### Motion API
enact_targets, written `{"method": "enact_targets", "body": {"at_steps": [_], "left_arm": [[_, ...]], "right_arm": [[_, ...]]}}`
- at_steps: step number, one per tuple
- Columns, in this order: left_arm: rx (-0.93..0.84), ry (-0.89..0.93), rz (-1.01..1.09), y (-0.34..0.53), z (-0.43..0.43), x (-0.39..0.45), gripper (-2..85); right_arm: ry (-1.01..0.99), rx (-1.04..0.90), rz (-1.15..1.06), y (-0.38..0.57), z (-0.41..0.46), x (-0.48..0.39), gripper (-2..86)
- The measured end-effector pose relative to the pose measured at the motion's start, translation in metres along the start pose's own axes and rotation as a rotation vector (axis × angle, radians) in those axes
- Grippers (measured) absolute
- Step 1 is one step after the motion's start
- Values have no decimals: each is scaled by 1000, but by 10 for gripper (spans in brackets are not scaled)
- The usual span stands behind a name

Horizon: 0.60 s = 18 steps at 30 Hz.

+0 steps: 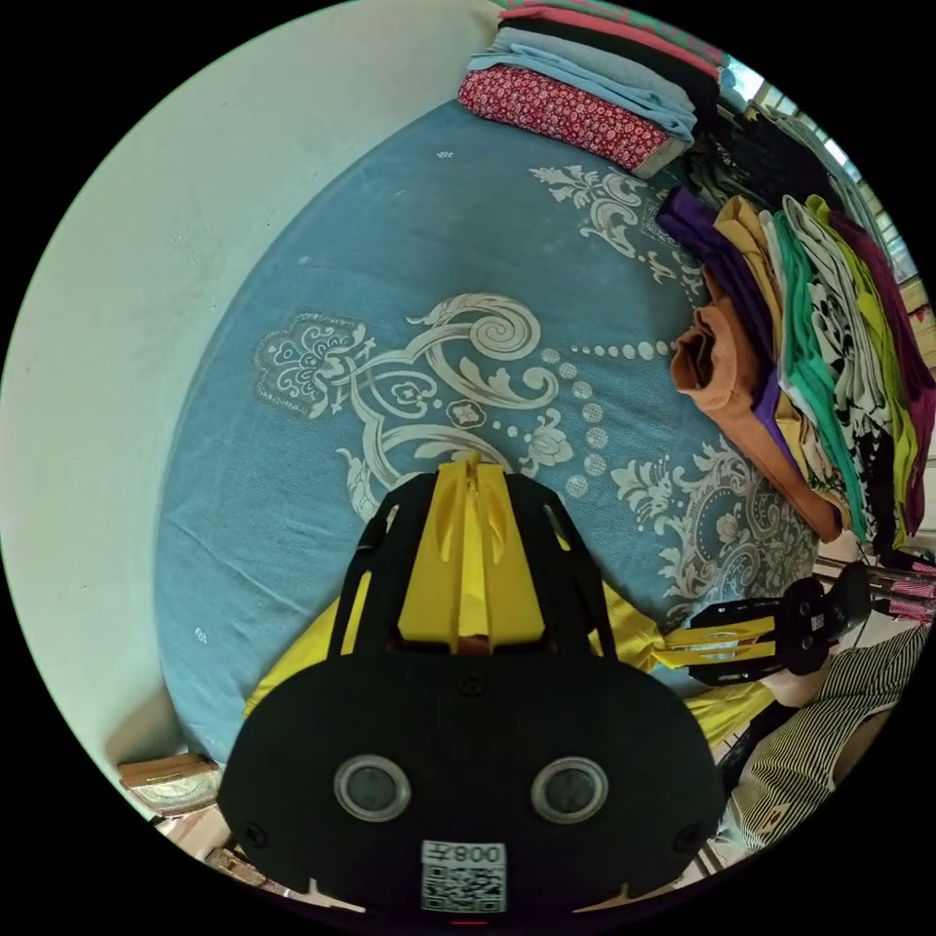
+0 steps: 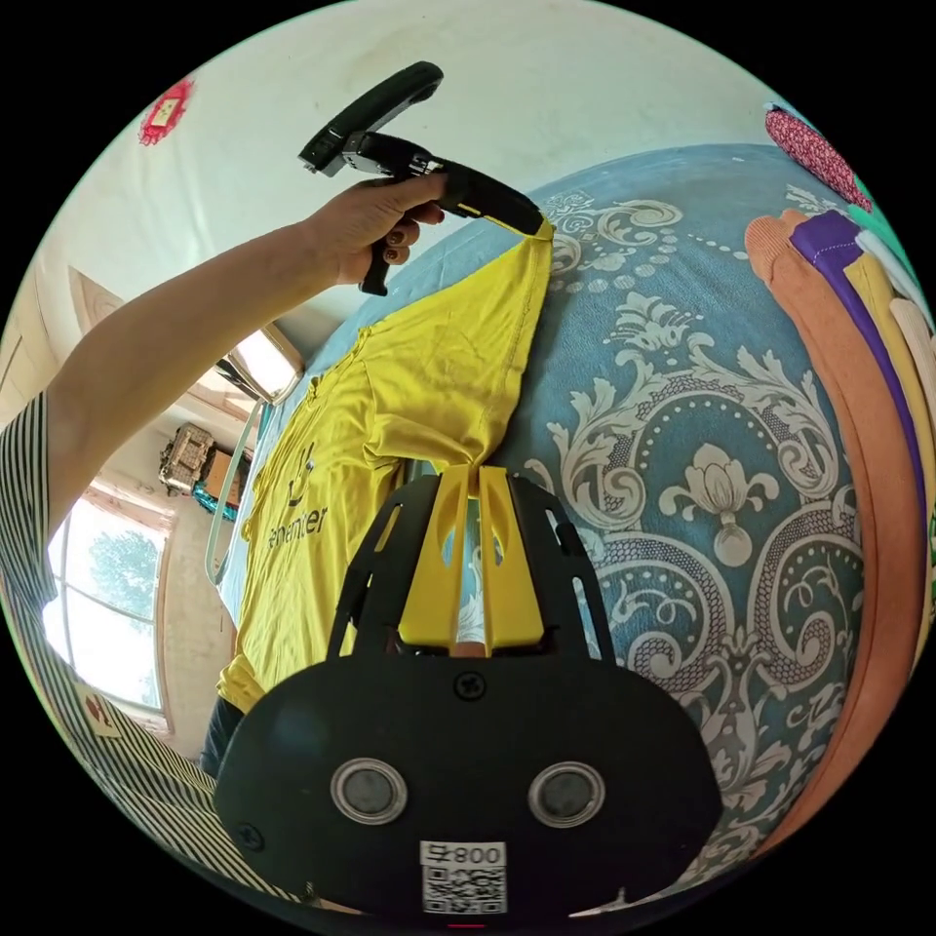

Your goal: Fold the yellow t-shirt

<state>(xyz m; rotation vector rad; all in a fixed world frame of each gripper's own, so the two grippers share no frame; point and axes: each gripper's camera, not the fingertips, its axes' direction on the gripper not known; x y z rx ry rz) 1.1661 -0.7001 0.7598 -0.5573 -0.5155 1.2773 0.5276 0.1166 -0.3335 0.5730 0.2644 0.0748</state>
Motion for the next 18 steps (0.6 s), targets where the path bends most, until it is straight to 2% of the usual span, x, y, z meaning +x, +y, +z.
{"method": "enact_targets", "body": {"at_steps": [7, 11, 18], "left_arm": [[159, 55, -57, 41, -55, -49, 19], [288, 112, -106, 98, -90, -89, 19], [381, 169, -273, 235, -100, -170, 21]], "right_arm": [[22, 140, -43, 9, -26, -20, 17], [6, 225, -116, 13, -41, -52, 17], [-26, 152, -317, 16, -12, -126, 17]]}}
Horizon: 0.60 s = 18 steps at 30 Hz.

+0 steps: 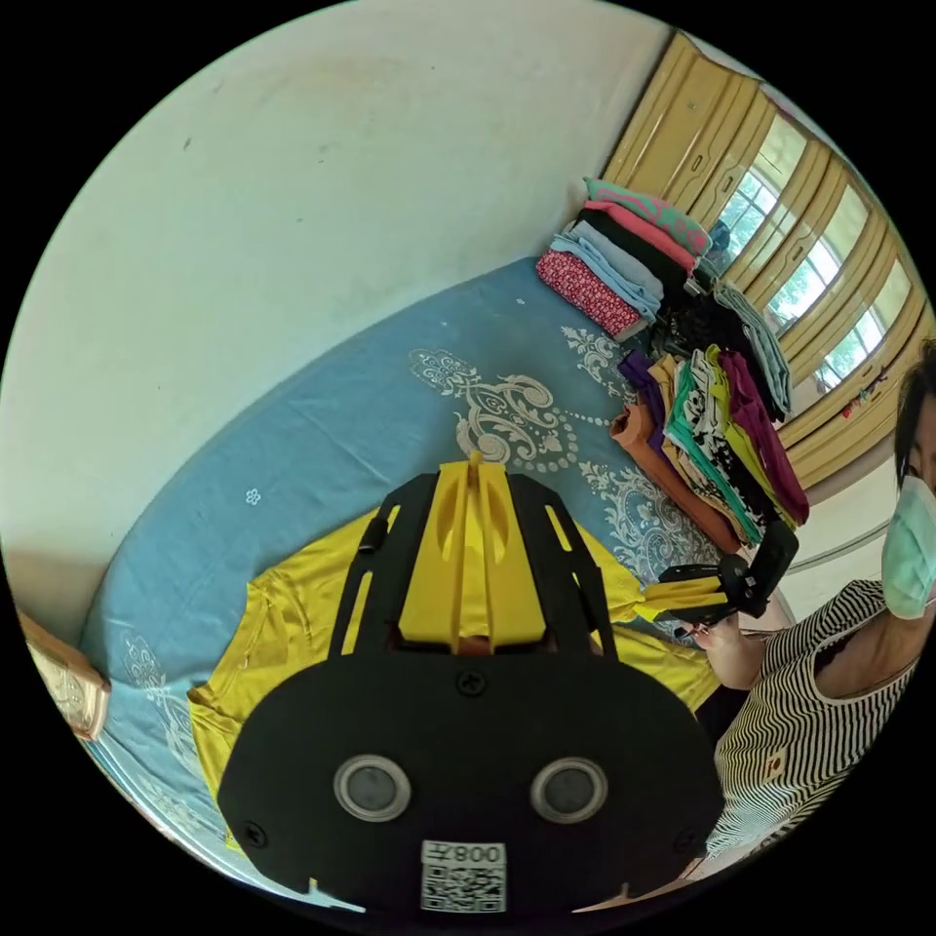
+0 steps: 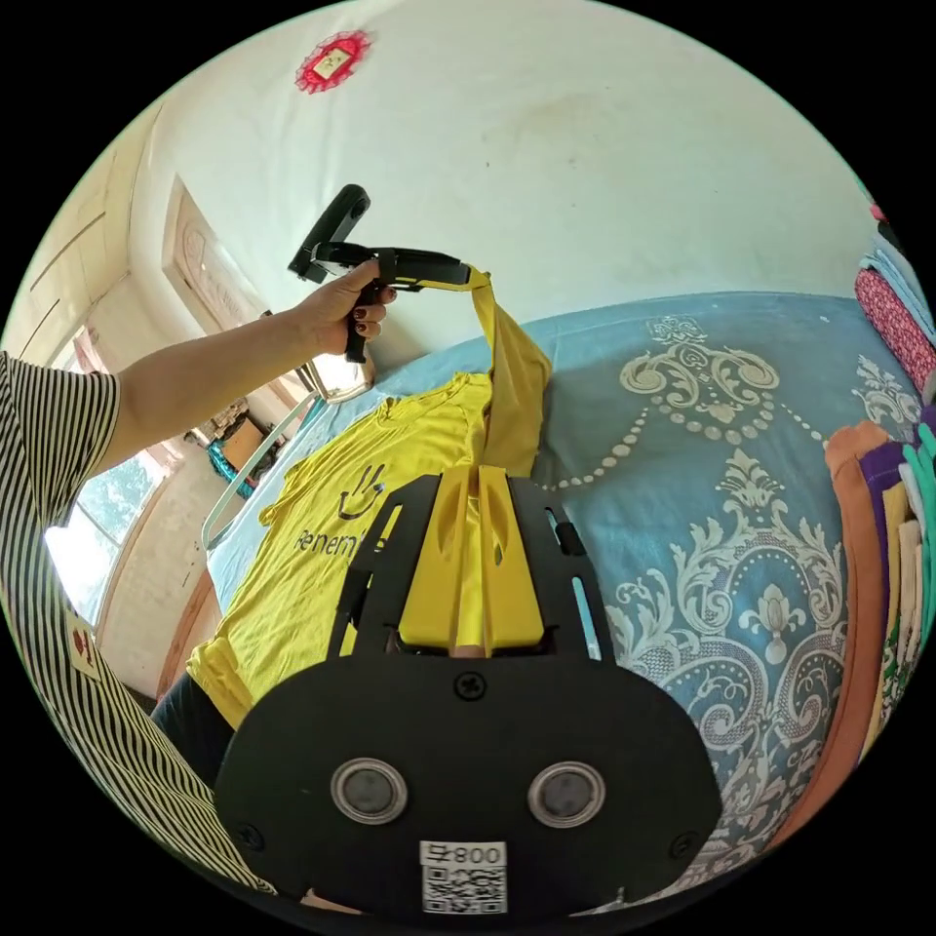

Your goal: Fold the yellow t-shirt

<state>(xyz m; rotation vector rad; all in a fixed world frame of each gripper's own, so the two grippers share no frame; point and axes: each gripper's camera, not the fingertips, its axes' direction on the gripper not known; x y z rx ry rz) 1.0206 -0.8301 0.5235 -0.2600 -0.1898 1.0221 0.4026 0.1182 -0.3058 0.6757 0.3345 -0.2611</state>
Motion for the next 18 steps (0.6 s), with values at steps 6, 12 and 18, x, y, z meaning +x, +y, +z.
{"method": "enact_targets", "body": {"at_steps": [6, 12, 18], "left_arm": [[-15, 27, -172, 83, 1, -93, 22], [-40, 33, -236, 134, 18, -152, 22], [-75, 21, -277, 171, 43, -195, 29]], "right_arm": [[-30, -120, -107, -5, 45, -45, 18], [-17, -208, -151, -9, 83, -70, 20], [-17, -268, -142, -15, 108, -76, 25]]}}
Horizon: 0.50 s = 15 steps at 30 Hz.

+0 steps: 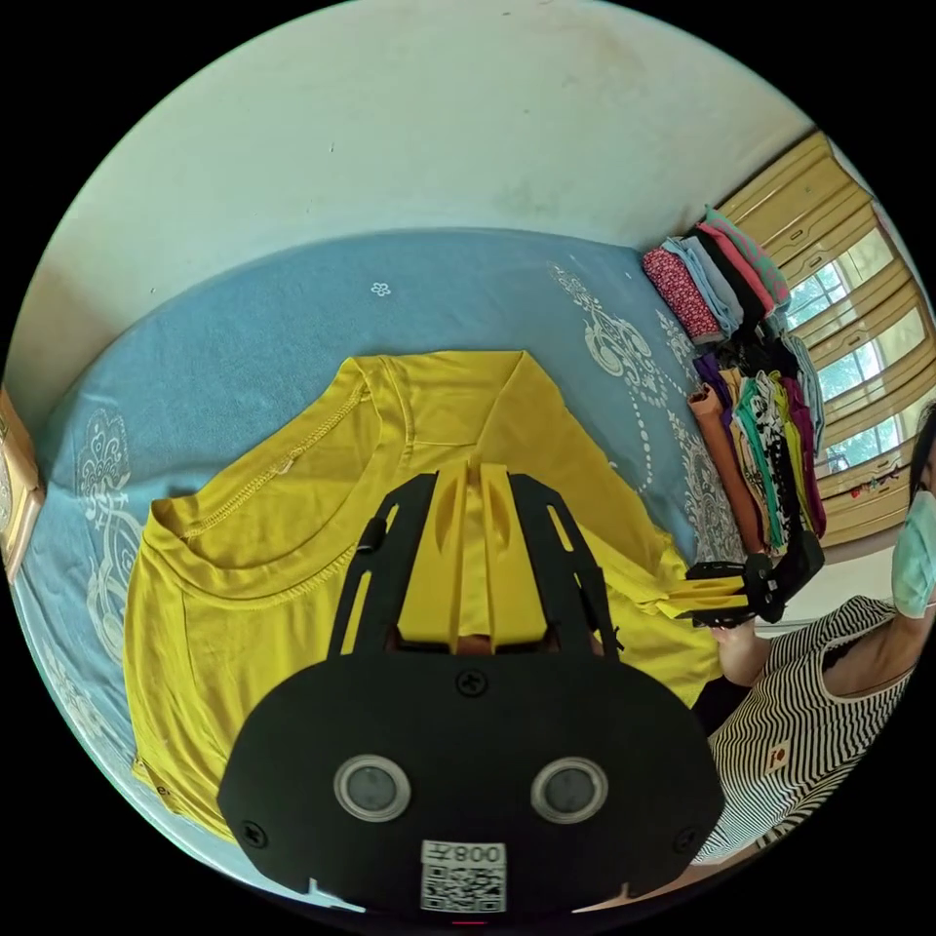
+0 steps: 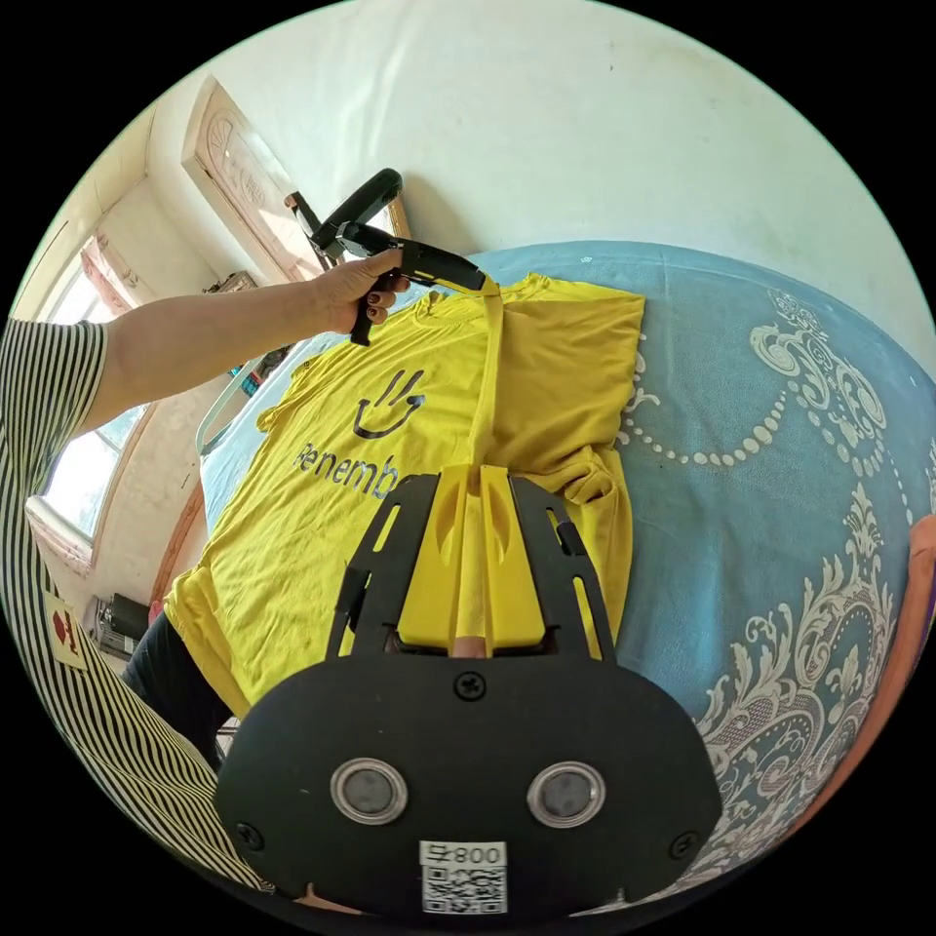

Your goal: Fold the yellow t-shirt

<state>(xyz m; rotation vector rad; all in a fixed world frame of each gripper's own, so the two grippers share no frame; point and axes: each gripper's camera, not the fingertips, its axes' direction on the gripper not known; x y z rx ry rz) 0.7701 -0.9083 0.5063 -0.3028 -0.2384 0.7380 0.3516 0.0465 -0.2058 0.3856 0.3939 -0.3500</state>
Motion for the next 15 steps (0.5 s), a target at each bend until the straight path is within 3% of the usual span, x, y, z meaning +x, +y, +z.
{"method": "enact_targets", "body": {"at_steps": [5, 9, 13, 15], "left_arm": [[-19, 29, -89, 19, 16, -41, 46], [64, 64, -168, 35, 10, -68, 59], [129, 101, -134, 29, 9, -67, 64], [114, 117, -62, 12, 22, -53, 68]], "right_arm": [[-52, -91, -1, -11, 20, -1, 36], [-72, -141, -28, -19, 26, -6, 59], [-112, -97, -36, -25, 11, -5, 68], [-29, -23, -16, -27, -9, 2, 71]]}}
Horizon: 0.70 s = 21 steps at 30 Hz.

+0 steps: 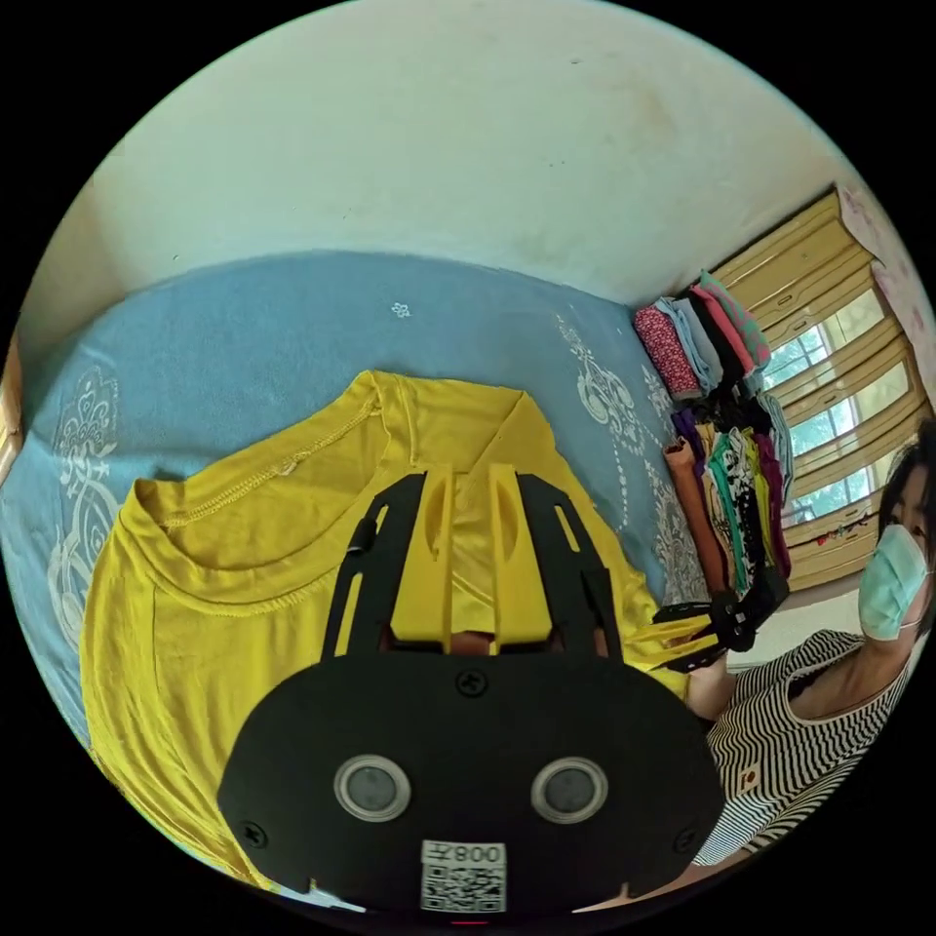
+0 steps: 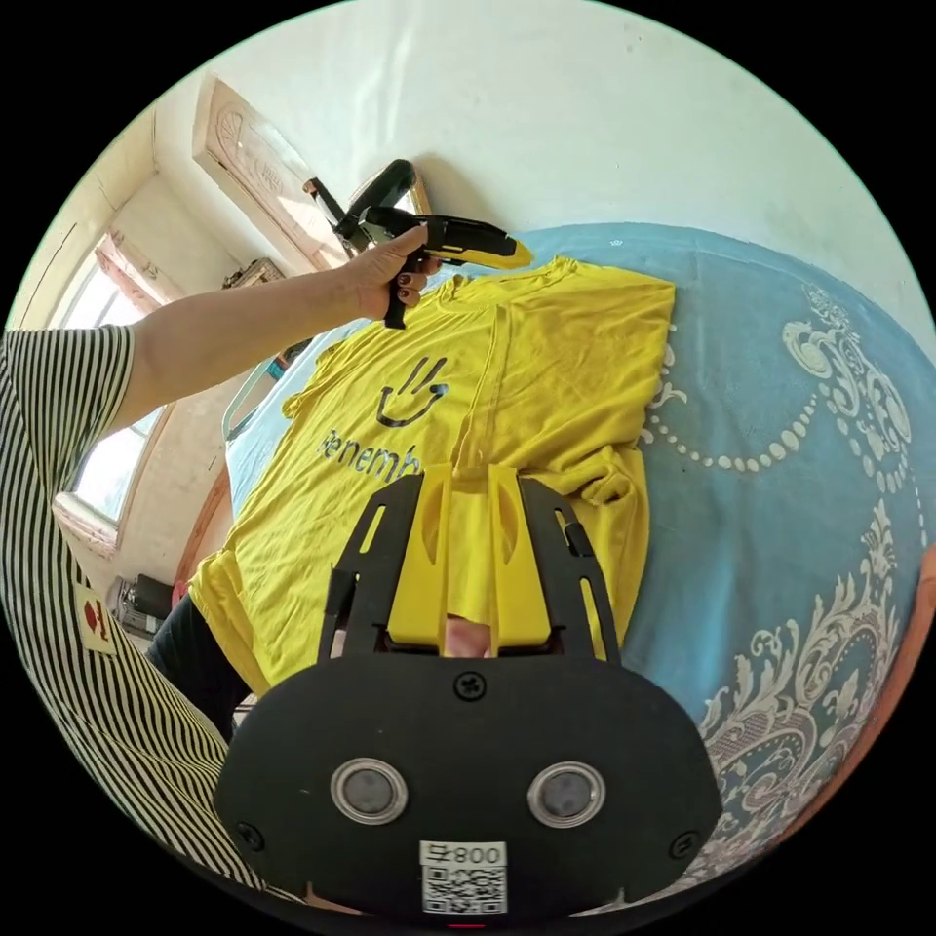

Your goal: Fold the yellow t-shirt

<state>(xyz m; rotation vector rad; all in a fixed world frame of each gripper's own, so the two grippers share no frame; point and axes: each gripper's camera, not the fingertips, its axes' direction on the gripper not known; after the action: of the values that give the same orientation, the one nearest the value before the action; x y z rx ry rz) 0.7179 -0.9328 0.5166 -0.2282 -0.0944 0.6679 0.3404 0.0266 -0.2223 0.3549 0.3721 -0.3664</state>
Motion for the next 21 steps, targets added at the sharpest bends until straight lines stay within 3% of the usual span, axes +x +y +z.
{"method": "enact_targets", "body": {"at_steps": [5, 13, 21], "left_arm": [[-78, -16, 115, -35, 54, 27, 77], [-185, -96, 162, -56, 121, 45, 53], [-71, -43, 145, -39, 112, 55, 8]], "right_arm": [[227, 89, 60, 2, -26, 22, 83], [257, -15, 70, -11, -4, 37, 68], [241, 89, 140, -13, -37, 61, 11]]}}
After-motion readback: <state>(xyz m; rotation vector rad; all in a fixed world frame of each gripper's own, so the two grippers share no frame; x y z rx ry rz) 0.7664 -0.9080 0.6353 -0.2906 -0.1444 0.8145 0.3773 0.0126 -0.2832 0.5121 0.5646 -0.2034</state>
